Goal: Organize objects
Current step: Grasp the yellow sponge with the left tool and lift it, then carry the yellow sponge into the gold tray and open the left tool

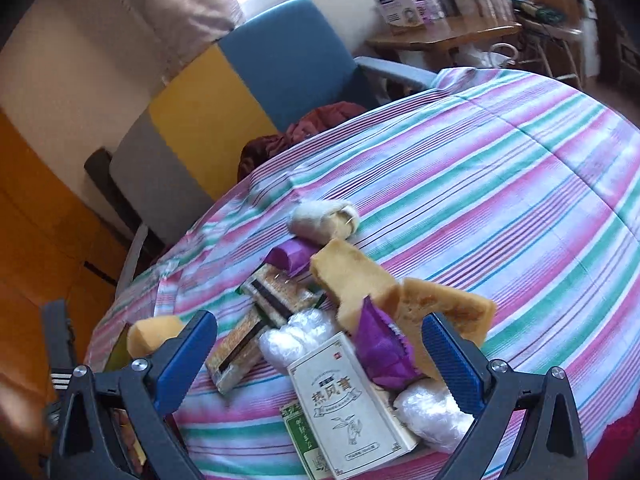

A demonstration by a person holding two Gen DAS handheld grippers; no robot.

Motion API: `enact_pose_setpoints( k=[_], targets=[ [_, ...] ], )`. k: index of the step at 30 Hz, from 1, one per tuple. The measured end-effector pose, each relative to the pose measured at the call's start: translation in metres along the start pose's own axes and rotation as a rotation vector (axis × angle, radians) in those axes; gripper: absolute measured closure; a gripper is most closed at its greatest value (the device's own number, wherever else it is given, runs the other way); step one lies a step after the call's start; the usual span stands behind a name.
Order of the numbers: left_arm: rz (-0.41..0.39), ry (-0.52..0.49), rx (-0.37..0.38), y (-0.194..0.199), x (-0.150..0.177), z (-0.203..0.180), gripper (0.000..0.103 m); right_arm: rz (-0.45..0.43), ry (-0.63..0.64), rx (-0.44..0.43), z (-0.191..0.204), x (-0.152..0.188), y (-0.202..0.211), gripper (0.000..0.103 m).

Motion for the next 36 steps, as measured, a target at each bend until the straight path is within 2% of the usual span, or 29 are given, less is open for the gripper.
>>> enact_pose_setpoints(
  k=[6, 10, 13, 16, 20, 25, 28, 30, 34, 36],
  targets=[
    [-0.075, -0.066, -0.003, 0.039, 0.025, -0.005, 0.052, 0.049, 0.077, -0.012, 0.014, 0.011, -0.009, 0.000],
    [-0.124, -0.101, -0.012, 0.067, 0.046, -0.004, 0.052, 0.052, 0.090, -0.005, 0.014, 0.013, -0.009, 0.000],
    [-0.150, -0.107, -0.012, 0.084, 0.062, 0.000, 0.052, 0.024, 0.039, 0.007, 0.003, 0.005, -0.005, 0.001],
    [-0.160, -0.095, -0.006, 0.096, 0.076, 0.009, 0.052, 0.035, -0.049, -0.018, -0.010, 0.001, -0.002, 0.003],
    [-0.174, -0.087, -0.005, 0.110, 0.091, 0.022, 0.052, 0.056, -0.140, -0.057, -0.023, -0.003, 0.007, 0.014],
    [-0.208, -0.060, 0.001, 0.128, 0.103, 0.037, 0.052, 0.033, -0.125, 0.020, -0.038, -0.012, 0.033, 0.017],
    [-0.216, -0.037, 0.006, 0.132, 0.108, 0.045, 0.052, 0.062, -0.079, 0.105, -0.045, -0.008, 0.039, 0.023],
    [-0.215, -0.027, 0.008, 0.133, 0.110, 0.049, 0.052, 0.086, -0.051, 0.136, -0.047, -0.003, 0.039, 0.032],
    [-0.214, -0.011, 0.009, 0.135, 0.117, 0.055, 0.052, 0.140, -0.004, 0.212, -0.054, 0.012, 0.032, 0.041],
    [-0.216, -0.004, 0.011, 0.136, 0.120, 0.058, 0.052, 0.175, 0.016, 0.293, -0.059, 0.018, 0.024, 0.048]
  ],
)
Point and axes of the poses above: each gripper's, at about its wrist camera, not at the fingertips, and y roughly against the way its jaws point, z to its left, x to its underside, the point moved 4 cm from there along -y, roughly the way its jaws point, and after that the axes turned 8 degrees about -y, right-handed, at the moved point
